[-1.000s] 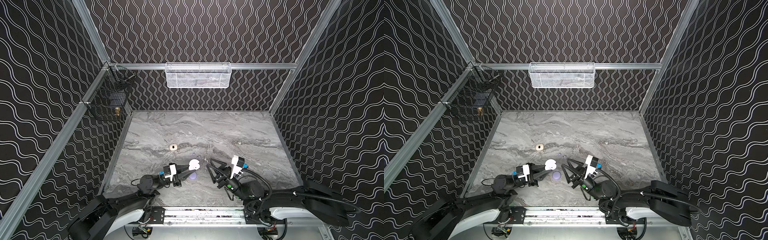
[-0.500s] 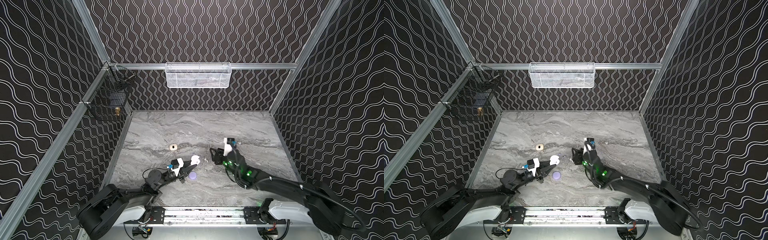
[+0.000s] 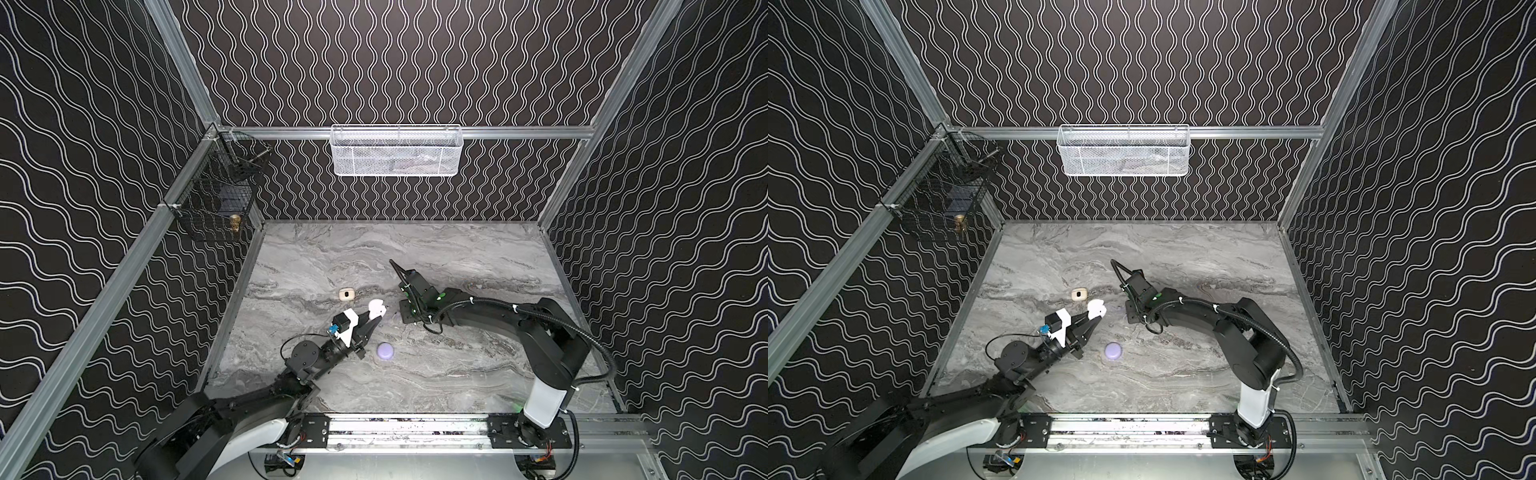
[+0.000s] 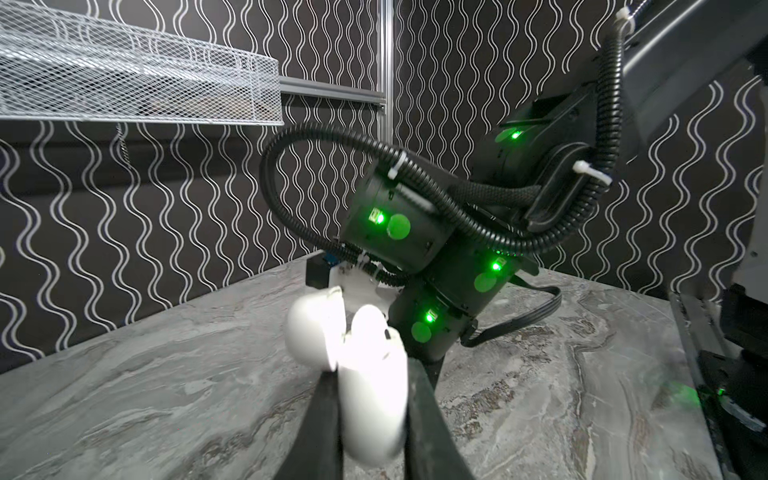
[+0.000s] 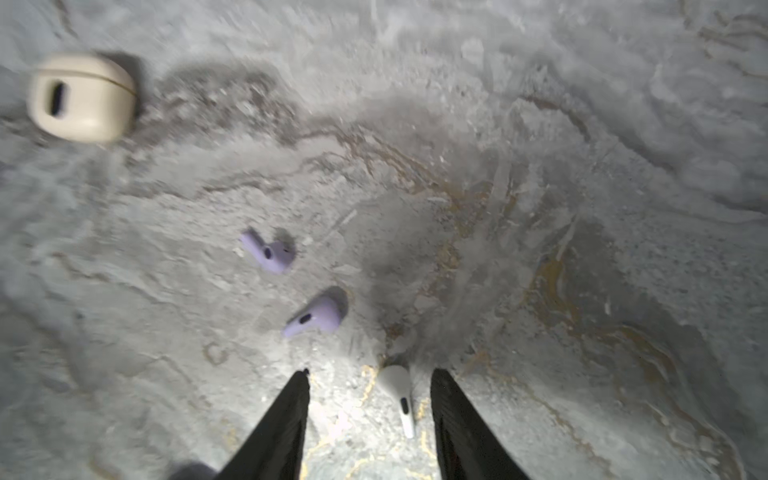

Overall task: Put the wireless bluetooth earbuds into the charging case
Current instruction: 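Lower the right gripper onto the second white earbud and grasp it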

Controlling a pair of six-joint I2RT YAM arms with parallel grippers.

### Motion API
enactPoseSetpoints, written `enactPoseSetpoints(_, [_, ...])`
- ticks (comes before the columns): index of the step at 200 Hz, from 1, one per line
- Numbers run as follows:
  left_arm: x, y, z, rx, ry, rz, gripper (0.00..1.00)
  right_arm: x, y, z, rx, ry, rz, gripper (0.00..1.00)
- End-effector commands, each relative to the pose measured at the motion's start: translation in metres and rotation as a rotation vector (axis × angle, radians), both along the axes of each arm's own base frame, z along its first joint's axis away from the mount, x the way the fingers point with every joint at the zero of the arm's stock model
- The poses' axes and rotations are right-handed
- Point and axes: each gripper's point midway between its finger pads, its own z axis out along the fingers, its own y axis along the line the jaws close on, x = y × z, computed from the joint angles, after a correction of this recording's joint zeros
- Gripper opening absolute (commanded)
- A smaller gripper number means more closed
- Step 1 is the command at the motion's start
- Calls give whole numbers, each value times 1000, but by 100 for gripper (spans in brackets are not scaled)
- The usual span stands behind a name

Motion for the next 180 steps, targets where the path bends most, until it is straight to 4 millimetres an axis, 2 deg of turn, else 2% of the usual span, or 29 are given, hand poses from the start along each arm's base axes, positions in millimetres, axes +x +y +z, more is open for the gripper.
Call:
enactPoseSetpoints(1, [6,5,-8,45,26,47,0,-11,-15,-13,-112,71,23,50])
enactPoseSetpoints(29, [4,8,-4,28,17,53,0,-11,-14,-17,-137,96,32,48])
enactPoseSetpoints(58, [4,8,-4,19,16,52,0,-9,-14,-13,-146,88,28,46])
enactPoseSetpoints(60, [3,8,-3,17,14,51,0,-10,-15,-22,-162,103,29,46])
enactPoseSetpoints(65, [3,8,-3,18,15,47,0,-10,-15,-25,-169,110,31,46])
enactPoseSetpoints(120, [1,8,1,15,1,42,0,-10,-13,-38,-210,145,52,42])
enactPoseSetpoints(180, [1,7,1,19,1,39,0,-10,-14,-37,-212,143,50,34])
